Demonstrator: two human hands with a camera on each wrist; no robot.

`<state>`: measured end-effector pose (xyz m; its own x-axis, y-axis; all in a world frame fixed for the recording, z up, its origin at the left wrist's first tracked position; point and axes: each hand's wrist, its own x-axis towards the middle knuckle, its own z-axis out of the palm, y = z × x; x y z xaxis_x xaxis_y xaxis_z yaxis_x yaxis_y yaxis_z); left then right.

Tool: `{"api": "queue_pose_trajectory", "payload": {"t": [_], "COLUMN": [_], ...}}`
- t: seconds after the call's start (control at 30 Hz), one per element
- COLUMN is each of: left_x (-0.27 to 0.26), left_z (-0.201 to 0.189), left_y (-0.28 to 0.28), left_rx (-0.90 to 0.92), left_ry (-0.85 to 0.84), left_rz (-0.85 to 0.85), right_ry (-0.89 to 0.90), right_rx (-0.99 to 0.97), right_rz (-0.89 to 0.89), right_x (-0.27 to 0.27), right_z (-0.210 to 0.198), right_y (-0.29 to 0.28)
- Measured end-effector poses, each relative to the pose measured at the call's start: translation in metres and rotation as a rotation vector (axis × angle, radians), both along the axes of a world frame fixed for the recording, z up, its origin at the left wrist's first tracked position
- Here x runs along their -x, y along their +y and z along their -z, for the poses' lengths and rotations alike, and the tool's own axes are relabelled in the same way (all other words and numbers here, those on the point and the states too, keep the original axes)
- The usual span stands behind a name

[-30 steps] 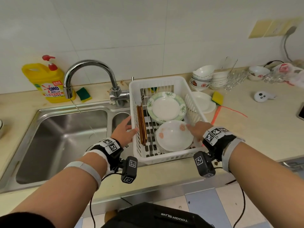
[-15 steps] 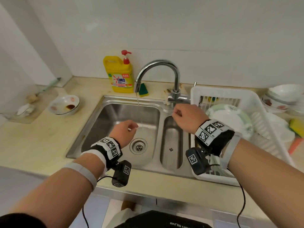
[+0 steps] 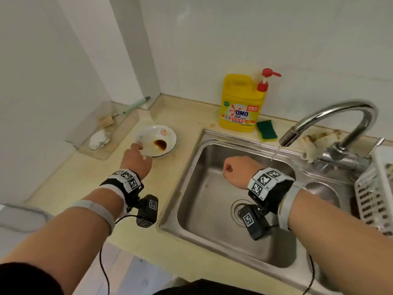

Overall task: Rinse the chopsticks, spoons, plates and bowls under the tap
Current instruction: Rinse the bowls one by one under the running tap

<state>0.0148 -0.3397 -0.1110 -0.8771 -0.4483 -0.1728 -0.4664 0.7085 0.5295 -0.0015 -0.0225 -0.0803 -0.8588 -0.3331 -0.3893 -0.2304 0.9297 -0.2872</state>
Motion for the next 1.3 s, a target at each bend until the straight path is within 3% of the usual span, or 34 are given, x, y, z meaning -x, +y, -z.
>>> {"api": "queue_pose_trajectory", "payload": {"t": [0.2, 0.57, 0.7, 0.83, 0.93, 1.1, 1.3], "left_x": [0.050, 0.069, 0.067, 0.065, 0.060, 0.049, 0.043], "left_z": [0.017, 0.017, 0.004, -0.007, -0.019, -0.043, -0.044], "left_y": [-0.043, -0.054, -0.053, -0.053, -0.041, 0.016, 0.089], "left_rx": [-0.024, -0.240, -0.223, -0.058, -0.077, -0.122, -0.134], "left_ry": [-0.049, -0.100, -0.086, -0.012, 0.089, 0.291, 0.365], "left_rz": [-0.070, -0.194, -0.134, -0.087, -0.024, 0.171, 0.465], "right_ry": [-0.006, -0.035, -0.056, -0.050, -0.022, 0.058, 0.050], "right_rx": [-0.018, 0.034, 0.070, 0.097, 0.083, -0.009, -0.061], "right_rz": [0.065, 0.079, 0.044, 0.068, 0.093, 0.090, 0.214], "right_x": [0.026, 0.041, 0.038, 0.032, 0.026, 0.007, -0.020], "right_z": [0.016, 0.022, 0.024, 0.025, 0.025, 0.015, 0.004], "right_y": [-0.034, -0.068, -0.073, -0.064, -0.049, -0.011, 0.046]}}
